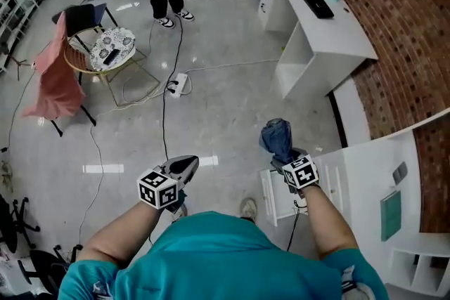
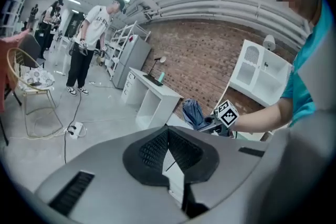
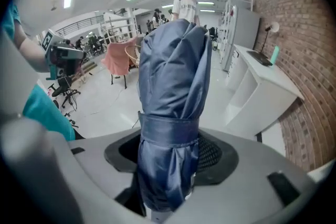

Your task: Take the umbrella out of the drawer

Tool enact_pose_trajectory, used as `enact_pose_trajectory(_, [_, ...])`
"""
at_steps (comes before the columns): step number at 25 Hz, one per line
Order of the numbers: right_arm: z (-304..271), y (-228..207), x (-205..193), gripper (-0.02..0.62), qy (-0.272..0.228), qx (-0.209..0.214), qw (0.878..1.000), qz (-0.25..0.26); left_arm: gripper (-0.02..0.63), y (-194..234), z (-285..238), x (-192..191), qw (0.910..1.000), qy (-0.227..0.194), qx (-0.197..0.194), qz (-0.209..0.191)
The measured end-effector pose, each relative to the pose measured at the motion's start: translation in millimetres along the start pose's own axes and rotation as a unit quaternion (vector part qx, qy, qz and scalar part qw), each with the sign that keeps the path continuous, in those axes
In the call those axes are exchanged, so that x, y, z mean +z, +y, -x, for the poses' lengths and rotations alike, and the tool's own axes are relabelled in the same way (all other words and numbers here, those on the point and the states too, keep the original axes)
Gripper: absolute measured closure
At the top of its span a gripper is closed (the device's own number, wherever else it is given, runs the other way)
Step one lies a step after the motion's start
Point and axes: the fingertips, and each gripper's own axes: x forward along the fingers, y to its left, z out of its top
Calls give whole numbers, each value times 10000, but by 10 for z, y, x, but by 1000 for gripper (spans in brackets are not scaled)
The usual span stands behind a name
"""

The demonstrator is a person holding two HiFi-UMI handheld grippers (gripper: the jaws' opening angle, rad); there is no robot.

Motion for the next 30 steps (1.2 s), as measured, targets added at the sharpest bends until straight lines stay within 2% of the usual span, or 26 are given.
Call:
enact_pose_trajectory(4, [330, 126, 916, 333, -558, 184, 9974, 427, 594, -4, 474, 561, 9973, -664, 264, -170])
enact_pose_trajectory(7, [587, 278, 1510, 333, -969, 414, 9918, 726, 594, -16, 841, 956, 9913, -1166, 549, -267])
enact_pose_trajectory(11, [934, 560, 2122, 333, -1501, 844, 9796, 1038, 594, -111, 1328, 1409, 9772, -1896, 876, -379])
enact_pose_trajectory(15, [1344, 787, 2660, 333, -2107, 1183, 9633, 1164, 594, -304, 1726, 1851, 9614, -2496, 907, -719])
enact_pose_trajectory(22, [1953, 1235, 3231, 333, -3014, 1536, 9351, 1051, 594, -299, 2244, 2218, 9511, -2794, 923, -943])
enact_pose_trajectory(30, [2549, 1631, 3451, 333, -3590, 1663, 9101, 1233, 594, -315, 2452, 2418, 9469, -3019, 721, -835])
